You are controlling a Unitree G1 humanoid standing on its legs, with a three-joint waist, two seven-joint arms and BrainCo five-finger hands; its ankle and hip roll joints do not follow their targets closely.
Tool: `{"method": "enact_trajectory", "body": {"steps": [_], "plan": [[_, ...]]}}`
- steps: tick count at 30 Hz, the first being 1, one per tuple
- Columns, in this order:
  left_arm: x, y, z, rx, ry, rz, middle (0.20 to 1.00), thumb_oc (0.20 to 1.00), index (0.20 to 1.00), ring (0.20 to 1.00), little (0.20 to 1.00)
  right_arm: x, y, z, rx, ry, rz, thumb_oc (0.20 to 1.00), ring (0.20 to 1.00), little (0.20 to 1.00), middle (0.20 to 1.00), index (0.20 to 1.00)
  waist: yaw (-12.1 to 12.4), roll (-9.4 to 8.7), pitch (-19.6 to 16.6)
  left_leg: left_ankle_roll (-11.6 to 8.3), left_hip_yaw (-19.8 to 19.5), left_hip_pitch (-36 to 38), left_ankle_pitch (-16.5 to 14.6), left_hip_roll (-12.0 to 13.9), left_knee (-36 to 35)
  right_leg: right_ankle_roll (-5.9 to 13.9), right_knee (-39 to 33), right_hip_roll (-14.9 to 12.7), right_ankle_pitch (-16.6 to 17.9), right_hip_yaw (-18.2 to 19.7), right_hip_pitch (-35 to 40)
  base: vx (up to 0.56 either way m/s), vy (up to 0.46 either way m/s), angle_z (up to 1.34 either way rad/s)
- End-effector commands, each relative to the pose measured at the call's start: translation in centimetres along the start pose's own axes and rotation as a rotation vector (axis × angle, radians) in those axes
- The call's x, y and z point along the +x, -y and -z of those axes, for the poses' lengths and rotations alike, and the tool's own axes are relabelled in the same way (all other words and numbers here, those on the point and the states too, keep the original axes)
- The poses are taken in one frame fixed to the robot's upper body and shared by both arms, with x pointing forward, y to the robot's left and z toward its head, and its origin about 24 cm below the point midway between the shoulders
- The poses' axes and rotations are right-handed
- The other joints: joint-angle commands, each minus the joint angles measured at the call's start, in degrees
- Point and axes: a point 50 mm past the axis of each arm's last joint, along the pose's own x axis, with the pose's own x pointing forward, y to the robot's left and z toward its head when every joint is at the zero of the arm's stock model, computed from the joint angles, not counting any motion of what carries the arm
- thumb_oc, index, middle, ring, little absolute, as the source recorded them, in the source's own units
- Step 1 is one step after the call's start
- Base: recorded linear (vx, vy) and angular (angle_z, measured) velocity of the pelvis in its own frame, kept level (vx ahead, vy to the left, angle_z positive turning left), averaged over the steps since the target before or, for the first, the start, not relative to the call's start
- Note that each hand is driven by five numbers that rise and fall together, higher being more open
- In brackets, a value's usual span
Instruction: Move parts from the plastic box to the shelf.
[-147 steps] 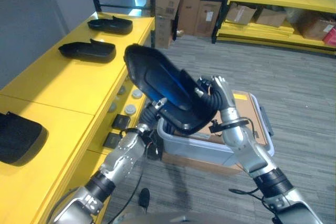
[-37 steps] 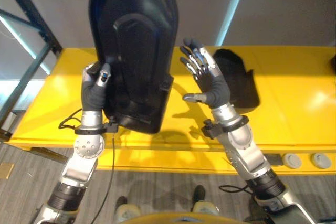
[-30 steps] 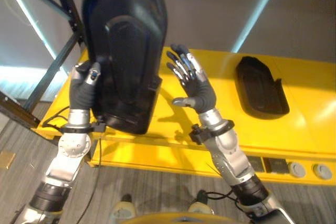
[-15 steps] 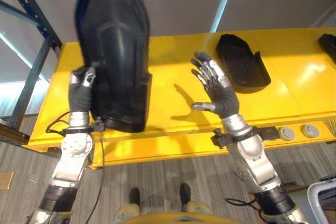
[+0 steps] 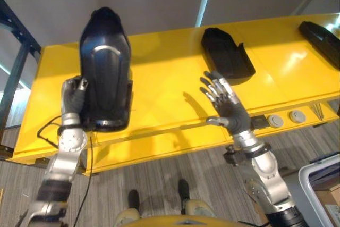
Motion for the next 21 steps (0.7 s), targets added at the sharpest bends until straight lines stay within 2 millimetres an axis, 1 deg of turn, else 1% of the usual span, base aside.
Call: {"method": "enact_trajectory", "body": {"steps": [1,2,3,5,7,11,15,19,20,21], "plan": [[3.7,-2.0,-2.7,0.046,0.136,-0.104,0.200,0.200,0.200,0.200,0.200,1.3,-1.3,-3.2,0.036,0.179,-0.109,1.000,1.000,1.000,1.000,1.000,-0.72,-1.24,1.01,1.50,0.86,4.20,-7.54,-1.40,-0.46,0.78,0.14,1.00,-8.30,-0.06,3.42,-0.03,0.000,-0.04],[3.7,-2.0,-2.7,0.046,0.137,-0.105,0.200,0.200,0.200,0.200,0.200,1.3,-1.3,-3.2,0.036,0.181,-0.109,1.000,1.000,1.000,1.000,1.000,-0.70,-1.26,1.03,1.50,0.87,4.14,-7.53,-1.40,-0.46,0.78,0.14,1.01,-8.28,-0.05,3.36,-0.04,-0.001,-0.03],[4.4,-1.6,-2.8,0.062,0.125,-0.124,0.200,0.200,0.200,0.200,0.200,1.6,-1.6,-3.1,0.047,0.179,-0.128,1.000,1.000,1.000,1.000,1.000,-0.87,-1.37,1.62,1.53,0.93,3.49,-7.32,-1.38,-0.46,0.78,0.14,1.08,-8.07,0.20,2.71,-0.04,-0.003,-0.04],[4.8,-1.5,-2.9,0.081,0.116,-0.142,0.200,0.200,0.200,0.200,0.200,1.8,-1.8,-3.3,0.026,0.184,-0.144,1.000,1.000,1.000,1.000,1.000,-0.88,-1.45,2.26,1.54,0.91,2.55,-6.98,-1.44,-0.46,0.86,0.14,1.05,-7.77,0.37,1.80,-0.05,-0.001,-0.05],[4.8,-1.6,-2.8,0.102,0.109,-0.151,0.200,0.200,0.200,0.200,0.200,1.9,-1.7,-3.5,0.004,0.191,-0.150,1.000,1.000,1.000,1.000,1.000,-0.84,-1.61,2.66,1.57,0.90,1.81,-6.74,-1.38,-0.46,0.87,0.14,1.05,-7.60,0.49,1.09,-0.03,-0.003,-0.04],[4.5,-1.6,-1.8,0.127,0.064,-0.173,0.200,0.200,0.200,0.200,0.200,2.1,-1.6,-3.6,-0.005,0.202,-0.138,1.000,1.000,1.000,1.000,1.000,-0.75,-1.82,2.98,1.59,1.13,1.06,-6.49,-1.30,-0.46,0.82,0.14,1.00,-7.40,0.77,0.31,-0.01,0.000,-0.02],[4.2,-1.6,-1.6,0.146,0.046,-0.176,0.200,0.200,0.200,0.200,0.200,2.2,-1.4,-3.6,-0.015,0.202,-0.124,1.000,1.000,1.000,1.000,1.000,-0.58,-1.87,3.46,1.60,0.98,0.74,-6.33,-1.27,-0.46,0.75,0.14,0.97,-7.40,0.82,0.03,-0.01,-0.001,-0.03],[4.0,-1.7,-0.6,0.166,-0.008,-0.180,0.200,0.200,0.200,0.200,0.200,2.2,-1.4,-3.4,-0.012,0.196,-0.119,1.000,1.000,1.000,1.000,1.000,-0.36,-2.01,3.70,1.64,0.79,0.61,-6.26,-1.22,-0.46,0.63,0.14,1.03,-7.49,0.80,-0.05,0.00,0.000,0.00],[4.0,-1.7,-0.6,0.164,-0.011,-0.183,0.539,0.539,0.539,0.539,0.539,2.2,-1.5,-3.4,-0.006,0.194,-0.119,1.000,1.000,1.000,1.000,1.000,-0.38,-2.04,3.75,1.65,0.78,0.65,-6.26,-1.24,-0.46,0.61,0.14,1.05,-7.49,0.82,-0.06,0.00,0.000,0.00],[4.0,-1.7,-0.6,0.159,-0.015,-0.191,0.671,0.671,0.671,0.671,0.671,2.2,-1.5,-3.3,-0.003,0.192,-0.118,1.000,1.000,1.000,1.000,1.000,-0.37,-2.09,3.80,1.64,0.77,0.65,-6.25,-1.23,-0.46,0.61,0.14,1.06,-7.45,0.82,-0.08,0.00,0.000,0.00]]}}
